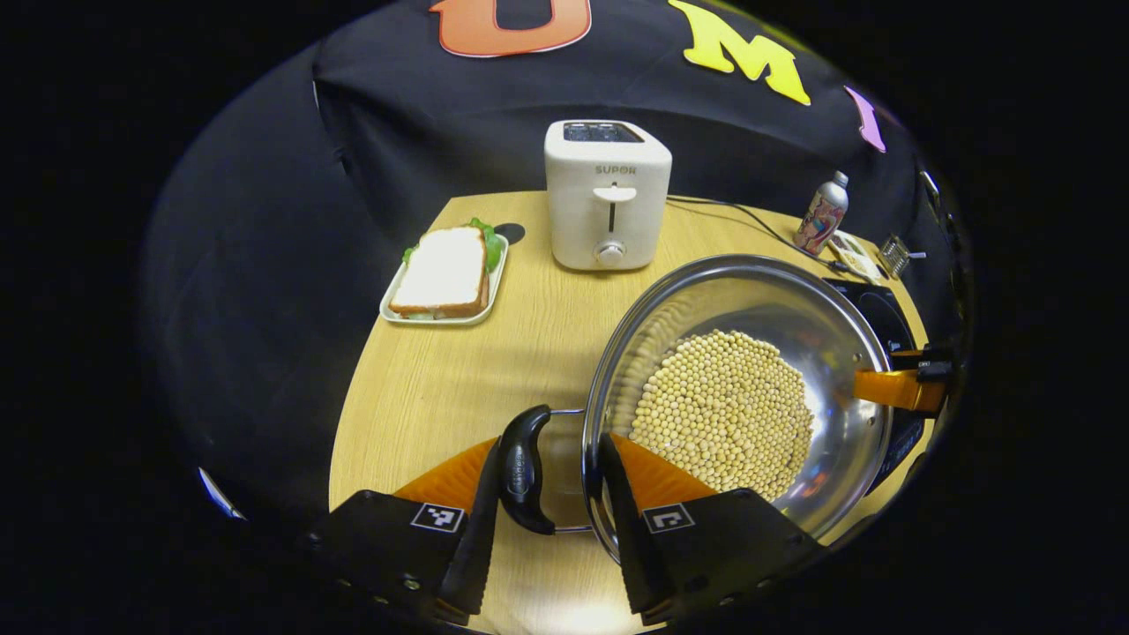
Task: First push the handle of the pot to place it horizontally, then grasp the pot with both hands and set it on the induction cooktop.
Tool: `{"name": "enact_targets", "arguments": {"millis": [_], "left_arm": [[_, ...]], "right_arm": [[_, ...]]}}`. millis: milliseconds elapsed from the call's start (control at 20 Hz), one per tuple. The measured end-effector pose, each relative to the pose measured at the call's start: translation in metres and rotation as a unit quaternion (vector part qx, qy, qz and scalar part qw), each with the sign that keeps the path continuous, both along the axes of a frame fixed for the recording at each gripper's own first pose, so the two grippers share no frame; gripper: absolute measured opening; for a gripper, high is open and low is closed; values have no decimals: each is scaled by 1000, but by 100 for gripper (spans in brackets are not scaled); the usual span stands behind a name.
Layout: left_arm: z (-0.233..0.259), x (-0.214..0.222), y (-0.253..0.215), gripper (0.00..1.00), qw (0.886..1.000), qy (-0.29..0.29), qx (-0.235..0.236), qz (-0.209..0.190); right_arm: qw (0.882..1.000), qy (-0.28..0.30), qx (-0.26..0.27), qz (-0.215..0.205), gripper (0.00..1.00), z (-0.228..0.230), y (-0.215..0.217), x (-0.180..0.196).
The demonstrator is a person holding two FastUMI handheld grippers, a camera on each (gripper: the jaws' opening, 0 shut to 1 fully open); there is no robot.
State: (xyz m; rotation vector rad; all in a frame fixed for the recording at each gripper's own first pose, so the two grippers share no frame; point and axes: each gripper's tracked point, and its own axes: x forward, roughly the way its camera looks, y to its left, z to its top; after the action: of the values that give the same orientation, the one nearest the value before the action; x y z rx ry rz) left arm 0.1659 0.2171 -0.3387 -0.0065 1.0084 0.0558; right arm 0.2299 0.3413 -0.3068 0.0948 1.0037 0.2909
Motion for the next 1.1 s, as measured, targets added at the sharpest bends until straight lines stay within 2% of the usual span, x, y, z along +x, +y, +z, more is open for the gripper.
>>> {"name": "enact_targets", "arguments": {"millis": [300, 550, 600, 650, 700, 800, 850, 1050, 1100], "left_arm": [[25, 9, -42, 59, 1000, -25, -5, -15], [42, 13, -103, 58, 999, -34, -7, -30], [43, 14, -116, 59, 999, -33, -7, -33], [45, 14, -128, 69, 999, -33, -8, -34], [46, 15, -140, 68, 999, -33, -9, -35], [47, 17, -162, 68, 999, -33, -10, -35], [46, 18, -175, 58, 999, -30, -12, -33], [41, 18, -219, 58, 999, -19, -18, -29], [38, 19, -228, 68, 999, -17, -18, -28]], "right_arm": [[999, -37, 0, -17, 53, 35, -48, -5], [998, -48, -1, -37, 55, 46, -110, -14], [998, -48, -2, -38, 53, 47, -123, -15], [998, -47, -2, -40, 55, 47, -136, -16], [998, -46, -1, -42, 52, 48, -147, -16], [998, -47, -3, -42, 52, 48, -172, -15], [998, -47, -6, -40, 53, 47, -183, -15], [999, -36, -12, -37, 53, 40, -227, -12], [999, -34, -14, -36, 53, 38, -237, -10]]}}
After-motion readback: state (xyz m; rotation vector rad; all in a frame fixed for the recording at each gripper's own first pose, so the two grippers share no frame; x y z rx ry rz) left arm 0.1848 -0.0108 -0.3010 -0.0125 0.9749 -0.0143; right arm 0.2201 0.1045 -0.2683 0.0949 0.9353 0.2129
